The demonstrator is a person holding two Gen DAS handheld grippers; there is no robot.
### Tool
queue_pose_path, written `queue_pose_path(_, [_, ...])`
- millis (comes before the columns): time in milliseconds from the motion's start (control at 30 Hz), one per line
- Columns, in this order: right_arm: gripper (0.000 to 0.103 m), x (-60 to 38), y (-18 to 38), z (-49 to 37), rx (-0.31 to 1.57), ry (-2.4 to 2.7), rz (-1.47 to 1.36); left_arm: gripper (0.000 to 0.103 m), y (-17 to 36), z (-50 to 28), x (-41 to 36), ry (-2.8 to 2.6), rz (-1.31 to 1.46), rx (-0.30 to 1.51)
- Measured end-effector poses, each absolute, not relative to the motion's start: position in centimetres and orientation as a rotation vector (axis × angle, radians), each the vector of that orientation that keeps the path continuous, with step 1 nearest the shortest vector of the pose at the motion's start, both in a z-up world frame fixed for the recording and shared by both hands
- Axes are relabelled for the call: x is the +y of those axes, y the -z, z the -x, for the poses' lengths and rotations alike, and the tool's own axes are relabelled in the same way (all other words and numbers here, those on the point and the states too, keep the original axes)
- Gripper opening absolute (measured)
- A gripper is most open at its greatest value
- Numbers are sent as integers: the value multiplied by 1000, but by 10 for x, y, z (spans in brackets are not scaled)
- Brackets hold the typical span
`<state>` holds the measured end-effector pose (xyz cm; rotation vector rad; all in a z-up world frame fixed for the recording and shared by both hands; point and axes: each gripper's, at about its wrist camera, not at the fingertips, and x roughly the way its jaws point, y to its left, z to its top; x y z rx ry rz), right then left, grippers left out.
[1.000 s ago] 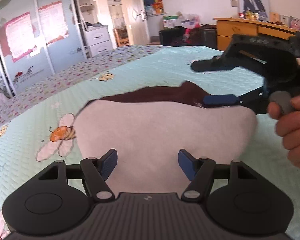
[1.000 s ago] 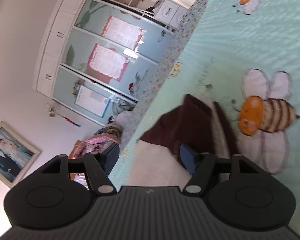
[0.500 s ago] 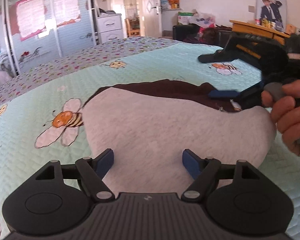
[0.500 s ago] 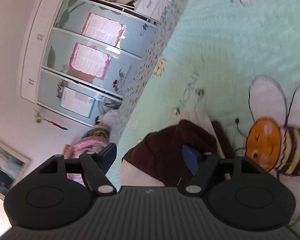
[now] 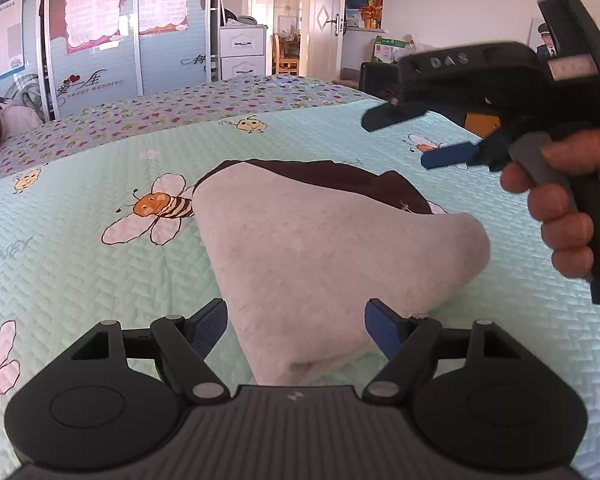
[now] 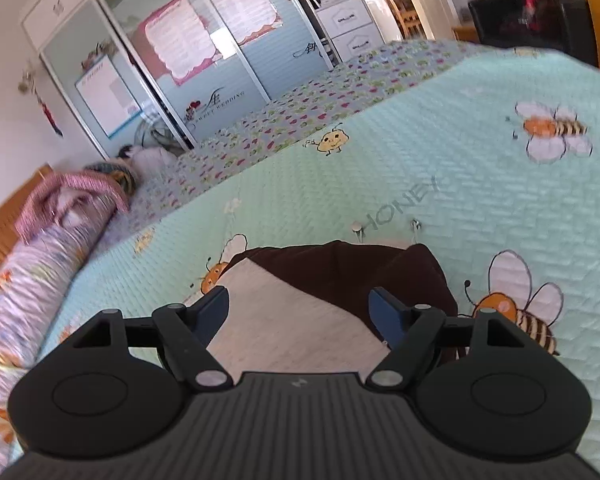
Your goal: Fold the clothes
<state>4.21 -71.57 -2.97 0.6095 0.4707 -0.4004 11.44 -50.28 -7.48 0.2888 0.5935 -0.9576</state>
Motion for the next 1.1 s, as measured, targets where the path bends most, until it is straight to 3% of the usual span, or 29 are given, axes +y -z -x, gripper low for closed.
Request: queue_pose_path(1100, [85, -628, -37, -46, 505, 460, -278, 79, 71, -106, -447, 892, -212, 696])
